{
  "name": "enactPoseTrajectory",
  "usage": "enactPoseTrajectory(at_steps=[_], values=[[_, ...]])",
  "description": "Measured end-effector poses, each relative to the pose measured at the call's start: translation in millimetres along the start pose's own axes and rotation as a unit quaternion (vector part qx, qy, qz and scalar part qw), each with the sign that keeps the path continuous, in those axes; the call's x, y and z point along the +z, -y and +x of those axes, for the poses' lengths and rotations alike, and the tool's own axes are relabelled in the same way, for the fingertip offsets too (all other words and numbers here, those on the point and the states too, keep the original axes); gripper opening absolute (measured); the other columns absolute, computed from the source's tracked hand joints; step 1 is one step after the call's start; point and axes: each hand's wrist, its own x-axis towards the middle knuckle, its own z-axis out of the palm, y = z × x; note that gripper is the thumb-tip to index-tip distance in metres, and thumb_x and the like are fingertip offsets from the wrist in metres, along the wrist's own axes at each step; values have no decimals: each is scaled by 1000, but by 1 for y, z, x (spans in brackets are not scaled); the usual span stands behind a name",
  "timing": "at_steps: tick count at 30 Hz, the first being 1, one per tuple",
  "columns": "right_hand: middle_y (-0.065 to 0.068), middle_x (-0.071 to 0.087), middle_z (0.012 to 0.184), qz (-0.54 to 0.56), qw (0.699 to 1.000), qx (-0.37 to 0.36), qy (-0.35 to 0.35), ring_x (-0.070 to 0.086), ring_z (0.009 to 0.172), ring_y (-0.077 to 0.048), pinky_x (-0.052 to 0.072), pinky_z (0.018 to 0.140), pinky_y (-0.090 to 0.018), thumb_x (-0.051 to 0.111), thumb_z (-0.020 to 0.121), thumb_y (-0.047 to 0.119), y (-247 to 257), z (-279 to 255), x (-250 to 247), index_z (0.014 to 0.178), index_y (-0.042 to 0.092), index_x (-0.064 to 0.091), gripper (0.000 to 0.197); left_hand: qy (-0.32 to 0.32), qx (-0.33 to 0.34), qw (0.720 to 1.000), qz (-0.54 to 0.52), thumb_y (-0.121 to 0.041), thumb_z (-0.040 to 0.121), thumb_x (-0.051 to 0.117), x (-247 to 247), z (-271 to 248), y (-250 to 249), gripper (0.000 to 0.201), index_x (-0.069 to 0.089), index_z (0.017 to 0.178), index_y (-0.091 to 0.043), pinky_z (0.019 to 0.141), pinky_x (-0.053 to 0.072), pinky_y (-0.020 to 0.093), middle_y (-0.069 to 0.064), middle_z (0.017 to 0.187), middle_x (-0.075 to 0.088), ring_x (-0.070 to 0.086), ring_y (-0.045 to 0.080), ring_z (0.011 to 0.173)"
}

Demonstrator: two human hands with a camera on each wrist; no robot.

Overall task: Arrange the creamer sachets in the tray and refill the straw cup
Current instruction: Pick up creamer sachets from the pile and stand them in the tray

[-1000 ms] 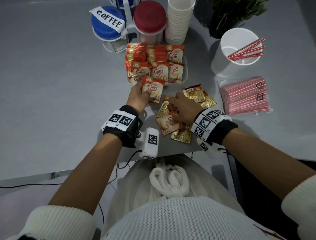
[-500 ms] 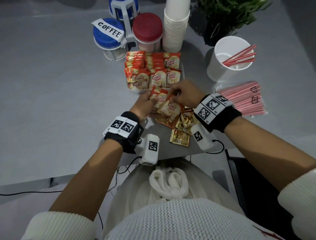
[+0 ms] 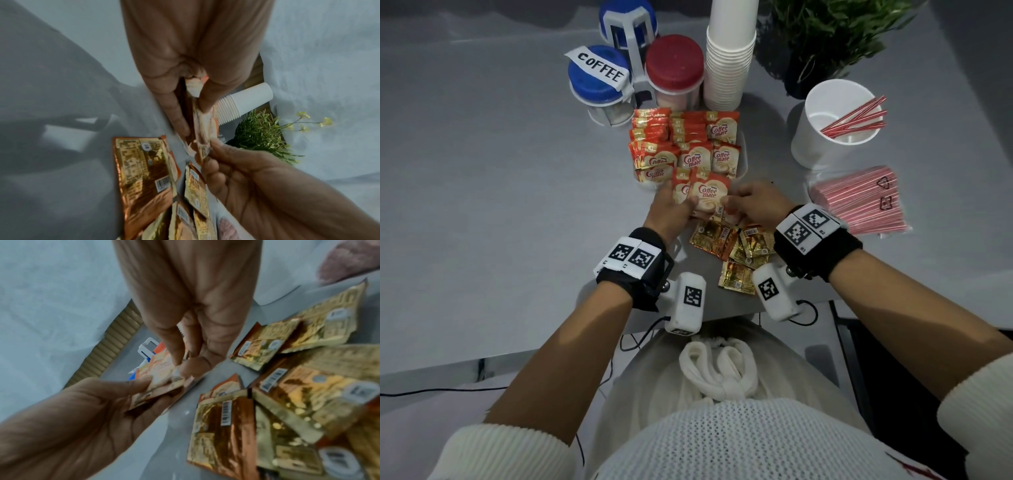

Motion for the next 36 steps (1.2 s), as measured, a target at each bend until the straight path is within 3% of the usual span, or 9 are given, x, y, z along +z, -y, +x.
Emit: enactPoseTrajectory(at_steps=[5,10,14,18,20,22,26,30,36], values=[[-8,54,62,61,998,-12,-10,53,35,-1,48,45,-13,50,92,4,10,-1,6,109,-10,57,22,58,13,998,26,-2,93,46,11,-2,-1,43,32,134,-5,78,52,32,18,120,54,56,32,108],[-11,52,65,145,989,-17,-31,52,34,-2,48,41,-13,53,89,-3,16,0,4,105,-7,54,16,70,25,997,8,1,94,43,19,2,-8,47,25,137,-7,81,52,32,13,117,51,54,28,108],[-8,58,80,123,990,-43,-45,56,55,-10,48,50,-19,60,84,-2,20,5,-5,108,-3,52,26,77,57,994,44,-1,93,46,22,8,-19,51,22,138,-10,82,52,32,12,122,50,53,25,111],[-2,59,76,110,988,-75,-71,53,54,-9,43,46,-17,64,81,0,33,11,-17,105,3,54,26,60,96,984,136,-11,92,52,21,19,-36,42,34,130,-8,94,49,42,12,123,54,54,25,113],[-3,59,75,104,986,-89,-92,53,51,-9,43,44,-17,66,80,0,39,16,-24,103,2,56,26,48,106,976,182,-15,92,54,19,25,-49,37,42,126,-7,88,52,35,6,117,56,56,22,107],[-4,60,73,91,984,-88,-126,54,52,-12,46,46,-19,67,78,0,43,24,-30,100,1,58,24,9,146,952,268,-14,90,56,16,35,-60,36,47,124,-4,85,46,23,7,119,57,55,20,108],[-13,67,86,16,983,-39,-180,66,77,-29,56,74,-45,72,72,8,39,43,-38,75,17,55,20,-37,202,907,367,-8,86,58,8,54,-71,34,53,118,-2,92,39,26,14,124,53,51,25,115],[-16,63,111,-124,982,-36,-136,61,101,-31,50,87,-39,69,75,10,40,50,-37,103,2,57,31,-24,198,835,513,-15,84,61,3,67,-68,53,42,133,-7,103,30,33,15,140,35,34,30,129],[-11,37,145,-290,955,-33,-45,32,133,-30,28,106,-33,54,88,11,43,56,-37,142,15,31,59,10,174,771,612,-22,80,66,2,78,-50,75,25,143,-15,115,15,45,12,154,12,10,29,144]])
